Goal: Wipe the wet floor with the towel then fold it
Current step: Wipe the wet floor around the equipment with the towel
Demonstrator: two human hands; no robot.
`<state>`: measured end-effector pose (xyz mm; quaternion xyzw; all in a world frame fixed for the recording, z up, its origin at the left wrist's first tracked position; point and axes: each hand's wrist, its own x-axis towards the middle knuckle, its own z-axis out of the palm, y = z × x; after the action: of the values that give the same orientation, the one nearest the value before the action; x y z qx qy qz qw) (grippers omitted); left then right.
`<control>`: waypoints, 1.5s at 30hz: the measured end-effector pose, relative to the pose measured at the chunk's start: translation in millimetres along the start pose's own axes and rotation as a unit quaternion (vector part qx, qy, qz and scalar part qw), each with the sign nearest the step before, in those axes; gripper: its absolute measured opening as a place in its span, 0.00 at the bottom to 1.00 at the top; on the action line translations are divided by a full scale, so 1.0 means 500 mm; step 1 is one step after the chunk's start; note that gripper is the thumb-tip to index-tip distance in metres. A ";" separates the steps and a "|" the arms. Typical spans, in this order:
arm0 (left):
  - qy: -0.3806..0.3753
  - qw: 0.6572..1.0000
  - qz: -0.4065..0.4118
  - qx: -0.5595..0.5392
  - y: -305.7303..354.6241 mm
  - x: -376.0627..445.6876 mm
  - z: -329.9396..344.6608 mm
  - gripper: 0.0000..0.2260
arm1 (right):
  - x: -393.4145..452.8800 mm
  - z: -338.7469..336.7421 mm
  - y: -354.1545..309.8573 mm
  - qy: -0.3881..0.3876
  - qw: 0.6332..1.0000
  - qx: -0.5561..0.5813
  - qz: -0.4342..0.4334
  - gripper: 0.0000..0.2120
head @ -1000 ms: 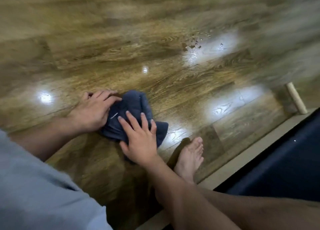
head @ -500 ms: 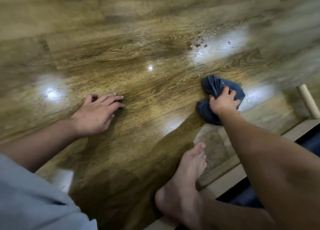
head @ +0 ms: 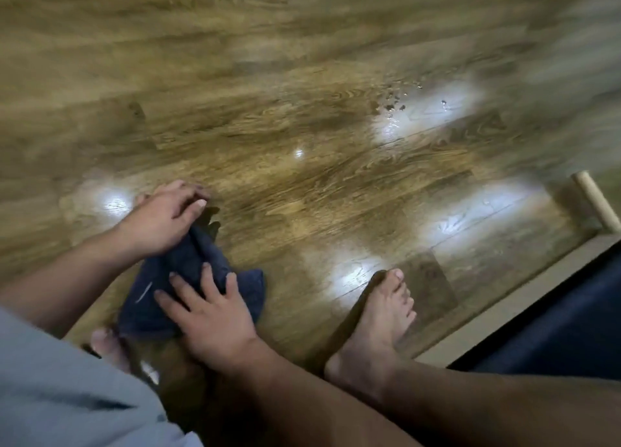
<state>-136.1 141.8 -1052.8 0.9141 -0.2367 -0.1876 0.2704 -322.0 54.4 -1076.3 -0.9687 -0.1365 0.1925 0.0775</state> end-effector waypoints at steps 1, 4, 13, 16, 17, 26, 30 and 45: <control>0.012 1.000 -0.012 0.008 -0.024 -0.019 -0.008 0.11 | 0.006 -0.002 0.014 0.014 1.000 -0.014 -0.020 0.31; 0.046 0.997 -0.054 0.028 -0.084 -0.064 -0.038 0.10 | 0.040 -0.040 0.114 0.026 1.000 -0.010 0.004 0.39; 0.109 0.956 -0.255 0.098 -0.273 -0.064 -0.174 0.14 | 0.189 -0.198 0.541 0.076 0.924 0.067 0.370 0.29; 0.081 0.956 -0.263 0.098 -0.297 -0.055 -0.168 0.14 | 0.238 -0.198 0.520 0.098 0.897 0.079 0.425 0.26; 0.084 0.958 -0.256 0.103 -0.303 -0.053 -0.161 0.13 | 0.257 -0.194 0.489 0.118 0.883 0.080 0.447 0.26; 0.184 0.951 -0.234 0.083 -0.353 -0.011 -0.176 0.18 | 0.377 -0.143 0.013 0.095 0.991 -0.035 0.086 0.34; 0.208 0.951 -0.216 0.078 -0.385 -0.003 -0.192 0.16 | 0.310 -0.093 -0.068 0.051 0.931 -0.164 -0.321 0.25; 0.218 0.959 -0.116 0.137 -0.387 0.197 -0.224 0.15 | 0.718 -0.321 0.231 0.161 0.960 -0.063 0.219 0.32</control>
<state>61.5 278.3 -1099.1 0.9823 -0.0882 0.0208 0.1637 87.6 34.4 -1079.3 -0.9960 0.0812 0.0371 -0.0068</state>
